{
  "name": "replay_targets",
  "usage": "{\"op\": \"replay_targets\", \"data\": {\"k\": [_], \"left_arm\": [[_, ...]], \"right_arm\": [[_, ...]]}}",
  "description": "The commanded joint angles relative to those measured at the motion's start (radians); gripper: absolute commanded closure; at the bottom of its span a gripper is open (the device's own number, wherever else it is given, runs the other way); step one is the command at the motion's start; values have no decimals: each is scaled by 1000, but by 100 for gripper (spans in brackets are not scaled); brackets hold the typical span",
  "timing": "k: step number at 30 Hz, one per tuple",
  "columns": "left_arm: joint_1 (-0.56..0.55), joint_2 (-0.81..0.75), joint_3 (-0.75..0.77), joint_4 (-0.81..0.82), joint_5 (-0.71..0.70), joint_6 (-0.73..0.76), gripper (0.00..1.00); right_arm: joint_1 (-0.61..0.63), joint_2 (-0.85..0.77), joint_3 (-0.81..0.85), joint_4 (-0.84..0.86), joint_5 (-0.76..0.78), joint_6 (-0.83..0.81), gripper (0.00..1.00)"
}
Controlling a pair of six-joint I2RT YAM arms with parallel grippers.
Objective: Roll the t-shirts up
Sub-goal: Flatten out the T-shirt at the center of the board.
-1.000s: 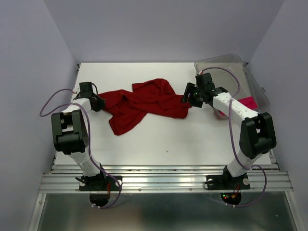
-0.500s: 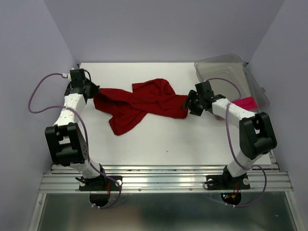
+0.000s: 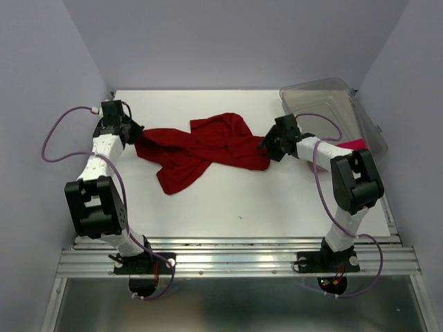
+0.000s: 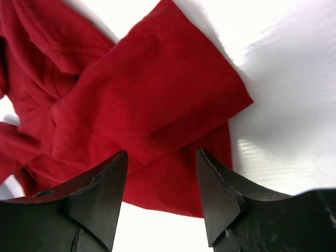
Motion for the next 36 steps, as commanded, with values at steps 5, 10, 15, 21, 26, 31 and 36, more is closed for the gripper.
{"op": "replay_targets", "data": {"k": [5, 10, 15, 21, 26, 31, 36], "left_arm": [[4, -5, 25, 4, 21, 32, 100], [4, -8, 16, 5, 24, 34, 100], [4, -11, 15, 5, 26, 35, 100], [6, -11, 22, -1, 28, 40, 100], [4, -18, 29, -16, 17, 54, 100], [4, -18, 38, -21, 9, 65, 100], [4, -16, 45, -22, 6, 74, 100]], "right_arm": [[0, 32, 9, 110, 7, 121, 42], [0, 72, 24, 118, -2, 144, 44], [0, 78, 26, 124, 2, 149, 43], [0, 109, 55, 124, 47, 152, 76], [0, 83, 86, 115, 91, 112, 97], [0, 61, 136, 84, 127, 60, 99], [0, 80, 199, 39, 118, 9, 77]]}}
